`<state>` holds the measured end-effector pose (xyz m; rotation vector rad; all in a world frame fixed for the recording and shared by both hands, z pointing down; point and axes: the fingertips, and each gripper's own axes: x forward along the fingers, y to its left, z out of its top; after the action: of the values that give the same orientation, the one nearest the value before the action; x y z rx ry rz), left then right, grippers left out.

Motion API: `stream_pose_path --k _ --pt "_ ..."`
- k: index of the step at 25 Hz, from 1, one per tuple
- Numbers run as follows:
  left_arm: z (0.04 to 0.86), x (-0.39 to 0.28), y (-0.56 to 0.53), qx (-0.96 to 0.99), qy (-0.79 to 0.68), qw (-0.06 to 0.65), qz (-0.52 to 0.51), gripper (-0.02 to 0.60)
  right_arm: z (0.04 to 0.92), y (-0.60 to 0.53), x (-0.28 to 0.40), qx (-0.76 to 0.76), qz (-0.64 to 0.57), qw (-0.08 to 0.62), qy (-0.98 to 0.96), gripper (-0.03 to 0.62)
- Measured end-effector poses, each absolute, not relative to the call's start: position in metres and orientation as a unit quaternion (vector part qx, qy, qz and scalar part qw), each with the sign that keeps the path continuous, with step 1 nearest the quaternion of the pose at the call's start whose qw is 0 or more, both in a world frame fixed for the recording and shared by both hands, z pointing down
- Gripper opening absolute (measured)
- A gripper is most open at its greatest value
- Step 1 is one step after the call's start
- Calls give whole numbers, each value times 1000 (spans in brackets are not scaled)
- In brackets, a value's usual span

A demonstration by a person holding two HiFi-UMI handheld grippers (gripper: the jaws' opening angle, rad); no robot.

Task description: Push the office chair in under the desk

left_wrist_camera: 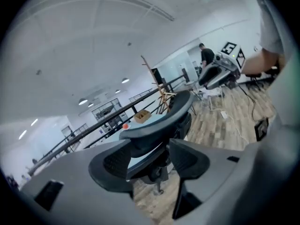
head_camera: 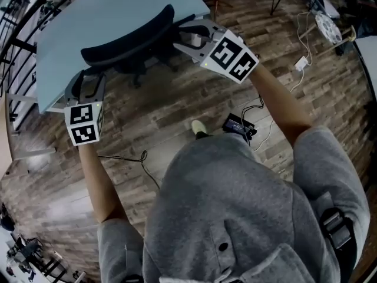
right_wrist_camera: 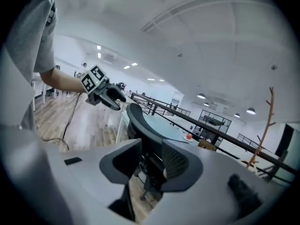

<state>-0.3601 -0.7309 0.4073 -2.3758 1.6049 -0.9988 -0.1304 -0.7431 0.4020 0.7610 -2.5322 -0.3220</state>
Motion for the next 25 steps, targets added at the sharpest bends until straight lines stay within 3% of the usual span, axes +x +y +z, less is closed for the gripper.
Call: stream_pose_path --k 3,5,7,25 --pt "410 -377 -697 -770 589 -24 -244 194 397 -723 -134 304 -92 211 -925 59" --pt "411 -382 -675 -758 618 -65 -195 95 398 -708 -138 314 -83 204 -923 44" --pt "411 -379 -655 -751 632 -95 -162 41 398 -690 -145 321 -71 192 -925 39" --pt "374 -325 -453 -769 627 -104 -66 20 366 -494 -157 390 -34 113 -913 38"
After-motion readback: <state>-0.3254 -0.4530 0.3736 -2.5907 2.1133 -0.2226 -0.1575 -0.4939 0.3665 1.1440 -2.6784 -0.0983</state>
